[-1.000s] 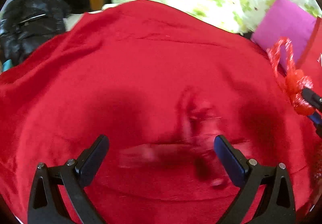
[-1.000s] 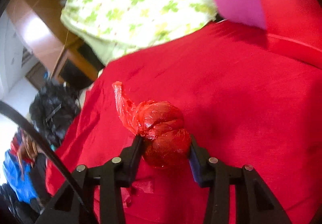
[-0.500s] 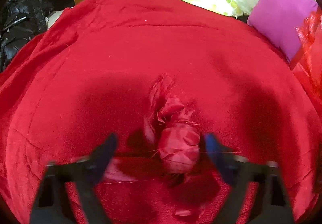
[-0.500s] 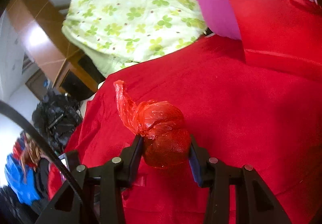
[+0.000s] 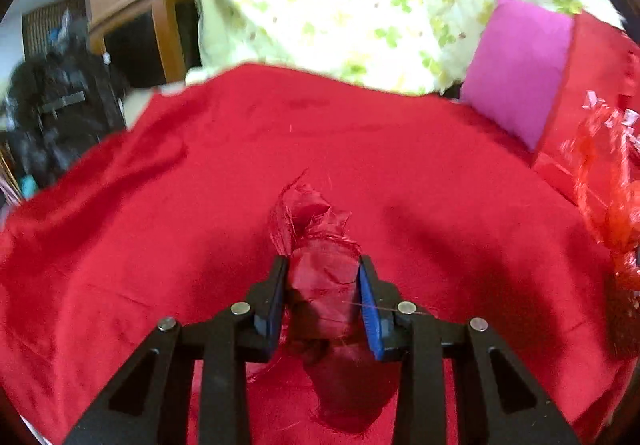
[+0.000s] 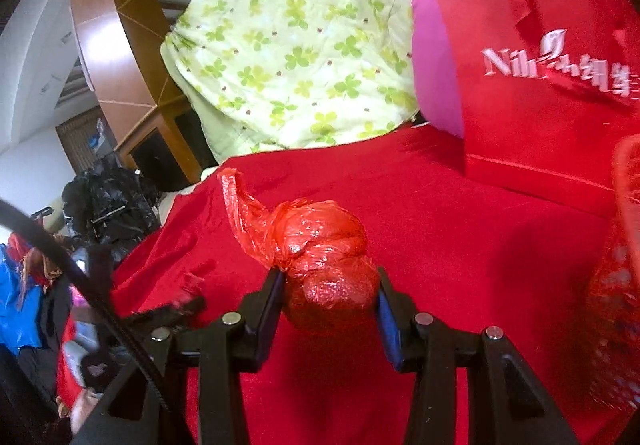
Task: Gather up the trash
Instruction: 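Carry the red bag over the red mesh basket and open the right tool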
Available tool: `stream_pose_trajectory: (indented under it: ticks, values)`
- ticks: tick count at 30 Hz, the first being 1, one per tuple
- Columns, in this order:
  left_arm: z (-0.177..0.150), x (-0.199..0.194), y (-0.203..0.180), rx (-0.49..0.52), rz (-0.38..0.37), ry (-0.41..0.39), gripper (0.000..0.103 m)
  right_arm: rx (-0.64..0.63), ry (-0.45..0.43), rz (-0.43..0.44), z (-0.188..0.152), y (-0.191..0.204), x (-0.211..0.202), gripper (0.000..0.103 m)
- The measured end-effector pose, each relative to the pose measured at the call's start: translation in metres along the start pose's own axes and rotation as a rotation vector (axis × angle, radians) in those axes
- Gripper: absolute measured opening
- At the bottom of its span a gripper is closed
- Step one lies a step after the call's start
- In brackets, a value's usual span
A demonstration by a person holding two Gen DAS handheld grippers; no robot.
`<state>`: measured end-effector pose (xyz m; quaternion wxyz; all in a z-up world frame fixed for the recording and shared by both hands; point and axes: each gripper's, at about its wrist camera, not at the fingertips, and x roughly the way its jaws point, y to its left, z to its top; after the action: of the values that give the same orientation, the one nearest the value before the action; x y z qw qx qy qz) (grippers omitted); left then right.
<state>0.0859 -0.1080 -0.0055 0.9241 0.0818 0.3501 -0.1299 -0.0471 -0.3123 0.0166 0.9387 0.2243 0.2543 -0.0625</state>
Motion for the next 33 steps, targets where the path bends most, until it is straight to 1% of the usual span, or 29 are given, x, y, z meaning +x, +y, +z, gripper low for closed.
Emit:
stream_pose_trajectory:
  ticks: [3, 7, 11, 13, 16, 19, 21, 22, 25, 27, 31, 33]
  values:
    - [0.005, -0.038, -0.018, 0.065, 0.009, -0.076, 0.036, 0.002, -0.035, -0.016, -0.004, -0.009, -0.037, 0.046]
    - [0.008, -0.086, -0.055, 0.149, -0.031, -0.165, 0.036, 0.015, -0.094, -0.041, 0.003, -0.022, -0.086, 0.046]
    - [0.009, -0.132, -0.1, 0.232, -0.113, -0.236, 0.036, 0.041, -0.176, -0.066, 0.014, -0.039, -0.139, 0.046]
    - [0.009, -0.148, -0.122, 0.27, -0.151, -0.26, 0.036, 0.063, -0.196, -0.085, 0.016, -0.053, -0.161, 0.046]
    - [0.011, -0.167, -0.158, 0.319, -0.233, -0.282, 0.036, 0.085, -0.229, -0.138, 0.016, -0.076, -0.191, 0.046]
    - [0.01, -0.173, -0.191, 0.364, -0.302, -0.275, 0.036, 0.114, -0.25, -0.185, 0.015, -0.102, -0.211, 0.046]
    - [0.009, -0.174, -0.213, 0.381, -0.376, -0.249, 0.036, 0.146, -0.257, -0.2, 0.014, -0.12, -0.219, 0.046]
    - [0.007, -0.171, -0.221, 0.388, -0.399, -0.24, 0.036, 0.159, -0.261, -0.212, 0.014, -0.128, -0.222, 0.046]
    - [0.007, -0.167, -0.255, 0.411, -0.508, -0.21, 0.036, 0.219, -0.261, -0.255, 0.011, -0.161, -0.232, 0.047]
    - [0.007, -0.16, -0.274, 0.433, -0.582, -0.182, 0.036, 0.254, -0.255, -0.261, 0.008, -0.179, -0.234, 0.047]
    - [0.001, -0.145, -0.305, 0.459, -0.674, -0.108, 0.038, 0.314, -0.222, -0.267, 0.002, -0.209, -0.229, 0.048]
    - [-0.002, -0.136, -0.318, 0.468, -0.691, -0.08, 0.051, 0.35, -0.202, -0.245, -0.001, -0.221, -0.227, 0.051]
